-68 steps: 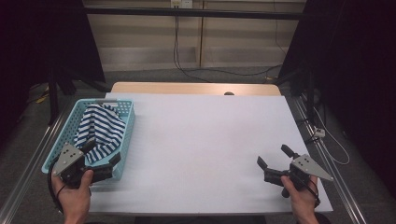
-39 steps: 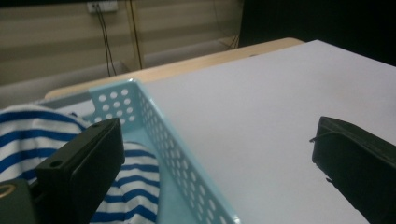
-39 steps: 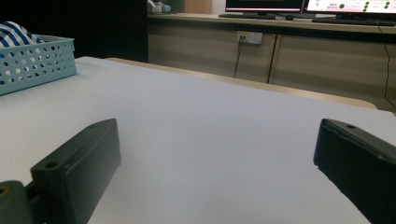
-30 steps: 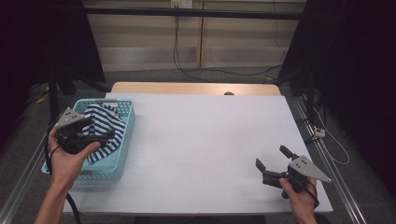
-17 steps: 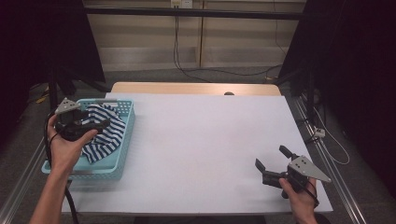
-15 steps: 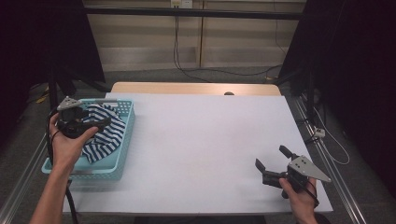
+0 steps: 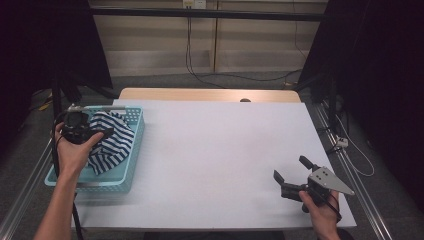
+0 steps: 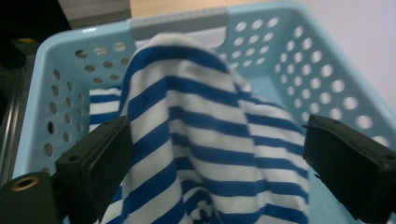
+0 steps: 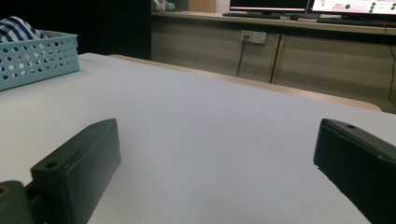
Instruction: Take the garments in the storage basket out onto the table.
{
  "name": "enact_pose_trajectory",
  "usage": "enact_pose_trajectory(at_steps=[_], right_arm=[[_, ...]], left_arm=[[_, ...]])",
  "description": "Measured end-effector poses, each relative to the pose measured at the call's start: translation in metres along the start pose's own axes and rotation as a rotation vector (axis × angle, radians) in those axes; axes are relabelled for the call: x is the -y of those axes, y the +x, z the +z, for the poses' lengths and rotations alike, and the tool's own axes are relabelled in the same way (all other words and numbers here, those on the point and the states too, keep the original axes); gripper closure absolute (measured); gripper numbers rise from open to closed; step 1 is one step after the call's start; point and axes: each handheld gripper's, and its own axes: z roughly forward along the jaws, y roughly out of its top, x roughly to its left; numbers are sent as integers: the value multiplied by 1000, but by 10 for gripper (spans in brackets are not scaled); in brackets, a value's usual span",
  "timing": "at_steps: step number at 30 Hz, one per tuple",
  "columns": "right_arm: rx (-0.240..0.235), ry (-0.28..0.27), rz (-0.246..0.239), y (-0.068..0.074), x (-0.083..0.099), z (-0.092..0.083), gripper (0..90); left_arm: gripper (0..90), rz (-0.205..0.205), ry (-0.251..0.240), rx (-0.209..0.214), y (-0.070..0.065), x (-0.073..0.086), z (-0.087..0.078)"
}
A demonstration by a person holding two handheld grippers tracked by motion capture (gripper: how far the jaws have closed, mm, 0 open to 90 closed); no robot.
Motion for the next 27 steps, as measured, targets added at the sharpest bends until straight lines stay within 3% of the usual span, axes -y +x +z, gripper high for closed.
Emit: enact_pose_trajectory(at_steps=[6,11,13,14,17,20,21,24,25,26,27], right_arm=[[-7,2,1,0,0,1,1],[-8,1,2,0,1,1,1],[-10,0,3,0,1,1,1],[-12,5,4,0,1,1,1],[-8,8,0,0,1,2,1],[-10,11,-4,0,1,2,1],[-11,11,-3,0,1,2,4],[-7,26,-3,1,2,2,12],[-11,25,-3,1,2,3,12],[-13,24,-4,1,2,3,11],[-13,24,-4,1,2,3,11]], left_arm=[[63,4,16,14,2,-1,11],[51,64,57,-23,-5,-1,25],[50,62,84,3,-7,0,31],[52,79,103,-18,-9,2,36],[56,99,133,-10,-9,3,40],[39,99,177,15,-7,4,44],[32,74,195,30,-7,5,45],[35,74,217,20,-8,7,48],[34,54,225,33,-8,8,50],[34,60,255,45,-8,8,52],[30,60,255,45,-8,8,52]])
